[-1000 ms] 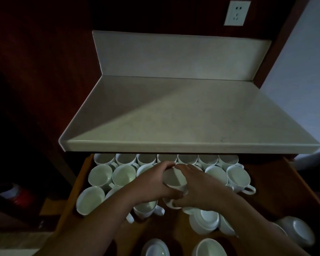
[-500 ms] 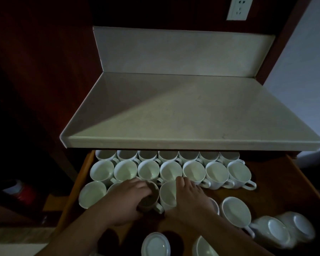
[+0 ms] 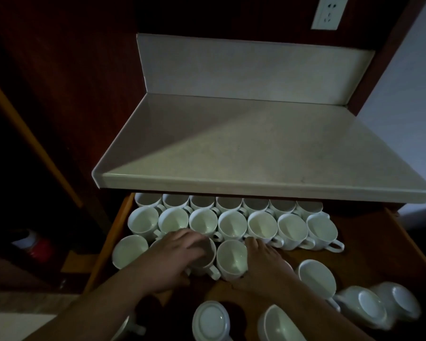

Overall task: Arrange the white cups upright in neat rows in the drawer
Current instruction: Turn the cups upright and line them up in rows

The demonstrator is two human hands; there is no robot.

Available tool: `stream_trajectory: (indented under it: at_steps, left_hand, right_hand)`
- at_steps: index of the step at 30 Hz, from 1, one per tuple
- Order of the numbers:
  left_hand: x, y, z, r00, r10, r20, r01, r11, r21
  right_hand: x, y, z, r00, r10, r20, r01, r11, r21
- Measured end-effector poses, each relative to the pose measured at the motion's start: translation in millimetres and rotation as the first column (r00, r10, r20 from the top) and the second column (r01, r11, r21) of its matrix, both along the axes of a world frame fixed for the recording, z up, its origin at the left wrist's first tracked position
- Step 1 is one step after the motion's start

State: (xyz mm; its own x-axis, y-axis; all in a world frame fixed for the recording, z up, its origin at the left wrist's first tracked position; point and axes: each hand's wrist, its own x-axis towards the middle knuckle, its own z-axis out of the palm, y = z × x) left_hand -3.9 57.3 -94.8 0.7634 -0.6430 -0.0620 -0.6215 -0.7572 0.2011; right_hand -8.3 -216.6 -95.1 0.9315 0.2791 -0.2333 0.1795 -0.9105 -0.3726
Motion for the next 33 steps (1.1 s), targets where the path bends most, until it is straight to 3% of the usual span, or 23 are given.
stream_trajectory:
  at_steps: [3,6,11,20,23,28,33]
  left_hand:
    - [-5,16,3,0.993,0.117,-0.010,-0.117,0.993,0.005]
    - [-7,34,-2,0.976,0.220,0.006,-0.219,0.970,0.109]
    - [-4,44,-13,0.973,0.211,0.091,-0.223,0.964,0.143]
    - [-13,41,-6,0.948,0.314,0.051,-0.318,0.942,0.113]
    - [-18,59,1,0.903,0.425,0.056,-0.429,0.890,0.155]
    - [-27,82,5,0.890,0.453,0.046,-0.450,0.860,0.241]
    - [-21,84,5,0.869,0.494,0.025,-0.491,0.854,0.174]
  right_hand:
    - [1,-8,0,0.999,-0.004,-0.046,0.004,1.000,0.007]
    - [1,-10,-4,0.999,-0.005,-0.044,0.005,1.000,0.016]
    - [4,-9,-5,0.998,-0.019,-0.062,0.019,1.000,0.006]
    - [5,-3,-8,0.993,-0.090,-0.074,0.090,0.996,0.002]
    - [4,-3,-8,0.992,-0.097,-0.076,0.098,0.995,0.005]
    - [2,-2,-4,0.991,-0.103,-0.088,0.107,0.994,0.035]
    - [0,-1,-2,0.990,-0.111,-0.084,0.114,0.993,0.031]
